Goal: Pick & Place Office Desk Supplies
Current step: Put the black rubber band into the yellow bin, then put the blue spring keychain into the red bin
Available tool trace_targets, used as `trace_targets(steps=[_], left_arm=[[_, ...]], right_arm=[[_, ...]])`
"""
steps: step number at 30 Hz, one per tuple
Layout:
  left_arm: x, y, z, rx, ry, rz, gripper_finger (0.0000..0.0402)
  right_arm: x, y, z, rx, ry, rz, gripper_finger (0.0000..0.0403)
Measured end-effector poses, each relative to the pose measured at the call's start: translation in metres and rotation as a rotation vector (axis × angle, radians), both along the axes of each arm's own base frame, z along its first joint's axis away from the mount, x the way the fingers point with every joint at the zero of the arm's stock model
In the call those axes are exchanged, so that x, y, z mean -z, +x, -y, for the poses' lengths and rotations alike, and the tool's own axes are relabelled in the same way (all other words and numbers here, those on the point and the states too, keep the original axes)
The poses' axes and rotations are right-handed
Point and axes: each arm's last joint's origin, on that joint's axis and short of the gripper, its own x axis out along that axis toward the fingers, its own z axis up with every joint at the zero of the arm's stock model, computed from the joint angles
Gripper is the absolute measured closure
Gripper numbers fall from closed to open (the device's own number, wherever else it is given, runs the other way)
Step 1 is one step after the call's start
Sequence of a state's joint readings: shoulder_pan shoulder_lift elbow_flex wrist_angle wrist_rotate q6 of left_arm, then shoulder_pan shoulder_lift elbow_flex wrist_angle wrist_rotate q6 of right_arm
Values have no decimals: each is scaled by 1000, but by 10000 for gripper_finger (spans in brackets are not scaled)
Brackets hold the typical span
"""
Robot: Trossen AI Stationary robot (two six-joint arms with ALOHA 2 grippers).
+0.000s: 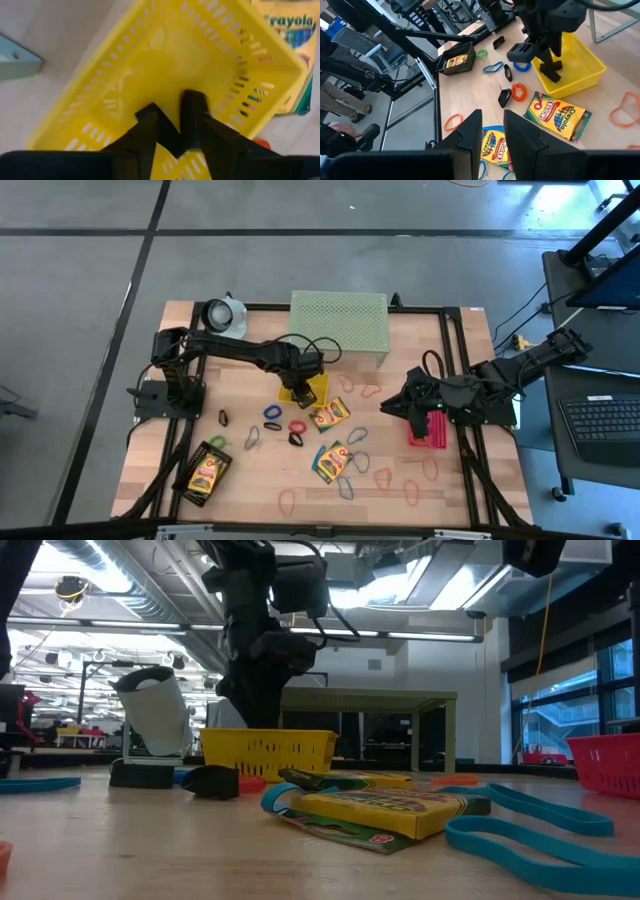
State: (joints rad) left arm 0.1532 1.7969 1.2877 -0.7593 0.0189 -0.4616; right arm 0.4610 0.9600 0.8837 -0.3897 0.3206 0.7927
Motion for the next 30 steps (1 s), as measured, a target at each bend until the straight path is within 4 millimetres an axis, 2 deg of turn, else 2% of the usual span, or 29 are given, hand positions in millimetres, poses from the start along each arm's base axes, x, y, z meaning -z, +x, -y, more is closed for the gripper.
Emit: trace_targets(steps=[5, 9, 14, 18, 23, 30], left_arm=[[-11, 3, -8, -49, -40, 26, 226], [-31, 0, -8, -14, -84, -26, 227], [-59, -17, 12, 37, -75, -166, 239], [-66, -31, 41, 56, 6, -215, 247], [-50, -49, 77, 65, 74, -212, 251], [1, -67, 107, 5, 55, -90, 243]], right_arm=[[0, 0, 0, -7, -15, 1, 320], [0, 0, 0, -8, -18, 2, 320], [0, 0, 0, -11, -21, 2, 320], [1, -1, -1, -36, -17, -9, 320], [1, -1, -1, -40, -22, -12, 320], [1, -1, -1, -68, -26, -17, 321]])
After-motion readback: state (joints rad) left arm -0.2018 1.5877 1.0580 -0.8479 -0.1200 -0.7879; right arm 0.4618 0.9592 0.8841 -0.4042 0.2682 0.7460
